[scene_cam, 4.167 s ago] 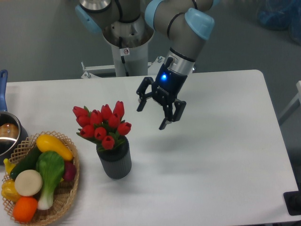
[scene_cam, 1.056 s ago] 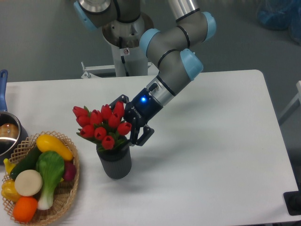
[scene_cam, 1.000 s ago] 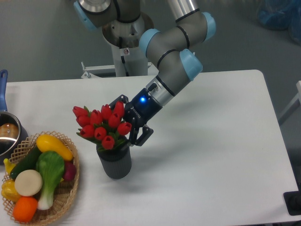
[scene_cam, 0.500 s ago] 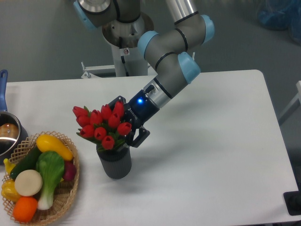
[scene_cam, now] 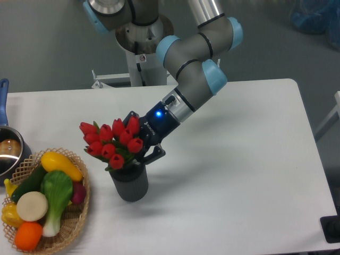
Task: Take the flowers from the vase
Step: 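Close the gripper on the tulip stems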
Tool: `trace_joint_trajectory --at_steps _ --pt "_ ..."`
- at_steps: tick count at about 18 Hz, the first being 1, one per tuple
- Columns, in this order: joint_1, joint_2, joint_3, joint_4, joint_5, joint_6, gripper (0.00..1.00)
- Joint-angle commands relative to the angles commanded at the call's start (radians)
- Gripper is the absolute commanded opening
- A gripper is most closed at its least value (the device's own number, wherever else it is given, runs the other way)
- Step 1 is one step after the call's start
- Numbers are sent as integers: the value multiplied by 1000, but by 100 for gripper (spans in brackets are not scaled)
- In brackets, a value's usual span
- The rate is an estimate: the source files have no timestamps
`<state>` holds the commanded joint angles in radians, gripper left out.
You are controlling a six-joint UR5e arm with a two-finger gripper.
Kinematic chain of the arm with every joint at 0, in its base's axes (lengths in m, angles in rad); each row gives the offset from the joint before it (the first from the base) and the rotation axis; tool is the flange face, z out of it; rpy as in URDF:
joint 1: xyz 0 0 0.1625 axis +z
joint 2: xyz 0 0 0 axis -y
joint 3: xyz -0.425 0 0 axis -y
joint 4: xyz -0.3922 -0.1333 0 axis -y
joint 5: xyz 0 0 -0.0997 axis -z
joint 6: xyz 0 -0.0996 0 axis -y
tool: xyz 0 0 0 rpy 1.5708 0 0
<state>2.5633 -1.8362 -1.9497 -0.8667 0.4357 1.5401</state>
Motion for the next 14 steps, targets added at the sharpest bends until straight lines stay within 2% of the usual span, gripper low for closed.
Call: trace_joint_trajectory --at_steps 6,9,14 --pt "8 -6 -11 0 -72 -9 36" --pt "8 -6 -12 -2 -77 -12 29" --pt "14 -5 -18 -2 -189 -14 29"
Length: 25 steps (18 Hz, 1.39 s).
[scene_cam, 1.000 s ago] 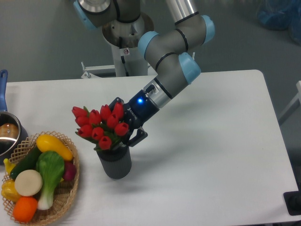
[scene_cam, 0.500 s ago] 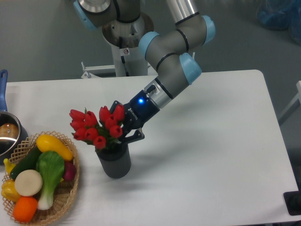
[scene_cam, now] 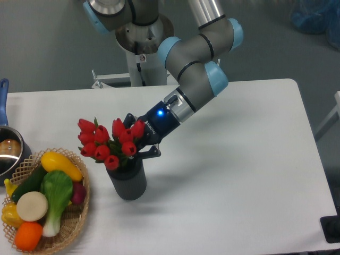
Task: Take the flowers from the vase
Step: 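Close the gripper on the tulip stems, then lift the gripped tulips up out of the black vase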
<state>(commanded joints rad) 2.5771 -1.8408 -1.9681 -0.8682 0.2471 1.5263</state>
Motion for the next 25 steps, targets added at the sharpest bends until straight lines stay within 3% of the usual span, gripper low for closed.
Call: trace_joint_trajectory --at_steps 5,25 --pt "8 11 9 0 -12 -21 29" --pt "51 202 89 -2 -11 -396 29"
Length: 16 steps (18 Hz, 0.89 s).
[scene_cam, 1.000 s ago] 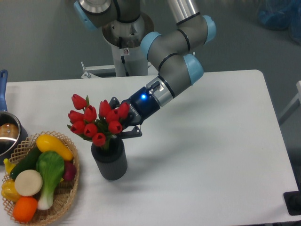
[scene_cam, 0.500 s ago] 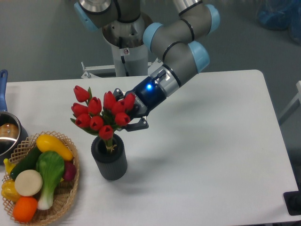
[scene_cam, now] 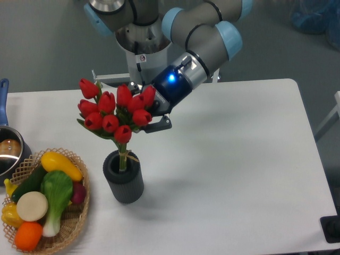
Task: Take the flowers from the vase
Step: 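Lift the gripped tulips up out of the black vase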
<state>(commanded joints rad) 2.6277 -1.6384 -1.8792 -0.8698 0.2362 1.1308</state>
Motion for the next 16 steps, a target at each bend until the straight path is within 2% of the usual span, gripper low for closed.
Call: trace_joint_trajectory --at_steps 6,11,16 --pt "8 54 43 -2 5 -138 29" --pt "122 117 46 -9 49 -186 29" --pt "205 123 60 -6 208 -177 29"
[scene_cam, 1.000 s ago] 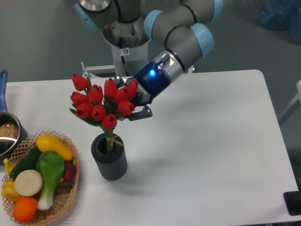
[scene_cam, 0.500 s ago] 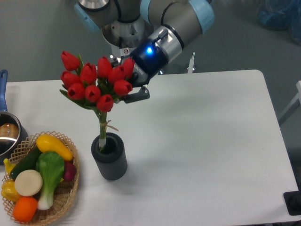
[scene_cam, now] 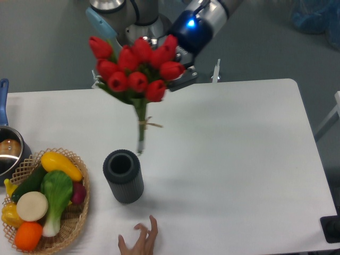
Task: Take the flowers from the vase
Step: 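Lift the gripped tulips up out of the black vase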
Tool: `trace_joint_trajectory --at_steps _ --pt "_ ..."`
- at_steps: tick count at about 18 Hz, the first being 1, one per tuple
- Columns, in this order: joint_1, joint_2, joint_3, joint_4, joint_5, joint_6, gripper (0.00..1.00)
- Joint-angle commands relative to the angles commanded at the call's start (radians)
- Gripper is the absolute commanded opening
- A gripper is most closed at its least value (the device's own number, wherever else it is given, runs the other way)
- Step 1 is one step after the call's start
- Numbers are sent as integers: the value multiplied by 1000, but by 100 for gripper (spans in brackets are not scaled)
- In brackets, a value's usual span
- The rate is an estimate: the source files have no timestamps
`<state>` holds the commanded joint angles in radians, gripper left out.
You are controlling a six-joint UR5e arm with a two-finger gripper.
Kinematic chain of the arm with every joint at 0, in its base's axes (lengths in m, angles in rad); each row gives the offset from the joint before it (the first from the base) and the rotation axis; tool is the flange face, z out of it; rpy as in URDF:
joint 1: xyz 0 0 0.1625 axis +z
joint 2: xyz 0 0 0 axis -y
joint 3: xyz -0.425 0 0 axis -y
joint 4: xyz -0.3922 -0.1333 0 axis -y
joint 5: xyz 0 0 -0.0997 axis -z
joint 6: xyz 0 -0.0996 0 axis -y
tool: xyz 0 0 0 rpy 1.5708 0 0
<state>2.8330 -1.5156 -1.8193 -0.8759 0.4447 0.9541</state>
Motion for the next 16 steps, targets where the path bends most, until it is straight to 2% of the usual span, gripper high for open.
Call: trace_joint_trajectory --at_steps 5,9,16 --pt "72 -28 48 -2 3 15 29" --pt "78 -57 31 -2 5 74 29" --pt "78 -74 25 -2 26 77 29"
